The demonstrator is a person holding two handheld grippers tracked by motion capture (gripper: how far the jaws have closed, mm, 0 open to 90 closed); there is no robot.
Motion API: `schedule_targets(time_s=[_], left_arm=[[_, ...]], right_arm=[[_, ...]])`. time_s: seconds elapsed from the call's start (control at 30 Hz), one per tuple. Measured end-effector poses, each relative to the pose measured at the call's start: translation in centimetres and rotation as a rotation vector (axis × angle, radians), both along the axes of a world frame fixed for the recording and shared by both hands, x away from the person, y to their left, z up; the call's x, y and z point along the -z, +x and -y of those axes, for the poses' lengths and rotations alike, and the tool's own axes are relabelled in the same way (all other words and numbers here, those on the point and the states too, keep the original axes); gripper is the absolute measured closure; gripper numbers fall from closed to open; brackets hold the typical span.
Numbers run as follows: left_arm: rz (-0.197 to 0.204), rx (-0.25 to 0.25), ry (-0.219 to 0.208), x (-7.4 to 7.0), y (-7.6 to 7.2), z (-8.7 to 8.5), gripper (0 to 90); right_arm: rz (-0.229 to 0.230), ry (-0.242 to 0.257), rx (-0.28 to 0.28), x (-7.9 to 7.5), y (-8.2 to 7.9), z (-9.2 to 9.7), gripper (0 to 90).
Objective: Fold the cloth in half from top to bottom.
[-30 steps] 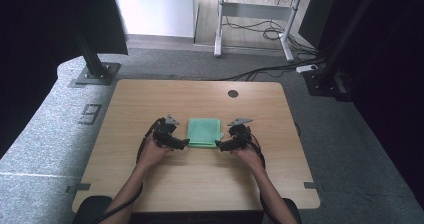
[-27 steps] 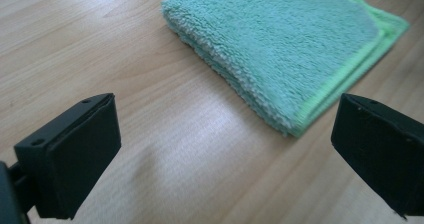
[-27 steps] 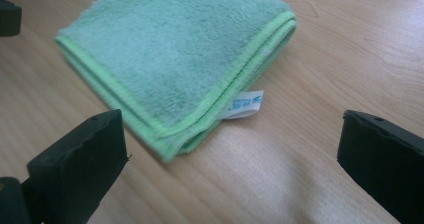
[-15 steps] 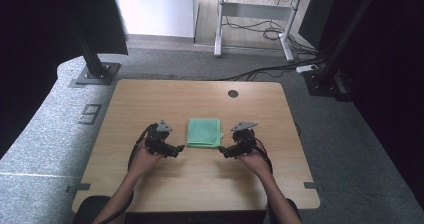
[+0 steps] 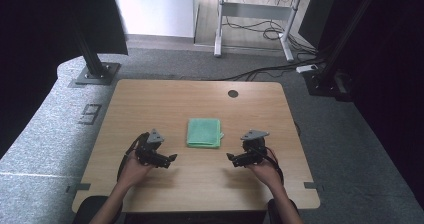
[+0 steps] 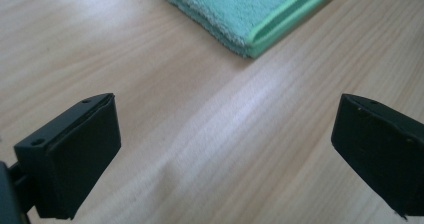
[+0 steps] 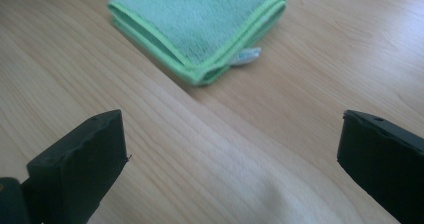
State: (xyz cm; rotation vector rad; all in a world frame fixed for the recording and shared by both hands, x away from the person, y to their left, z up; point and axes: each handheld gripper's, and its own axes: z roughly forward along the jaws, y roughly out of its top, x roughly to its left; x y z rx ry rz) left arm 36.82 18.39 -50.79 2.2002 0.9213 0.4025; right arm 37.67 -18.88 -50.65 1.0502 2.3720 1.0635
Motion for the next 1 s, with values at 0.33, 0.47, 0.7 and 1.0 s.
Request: schedule_targets(time_s=[0.33,0.47,0.7,1.0], left_arm=[[-0.038,0.001,0.034,2.5,-1.8,-0.6,0.0],[-0.070,-0.008,0.051,3.6,-1.9,-0.7,0.0],[-0.067,-0.014,0.035,4.1,-1.8,-0.6,0.0],[-0.068,-0.014,0.037,4.1,-1.8,-0.5,0.0]], right_arm=[[-0.026,-0.004,0.039,2.3,-1.5,1.8,0.0],[-0.045,-0.005,0.054,3.4,-1.6,2.1,0.0],[-0.047,-0.020,0.062,5.0,-1.7,2.2,0.0],[-0.046,-0.022,0.066,5.0,-1.8,2.2,0.0]])
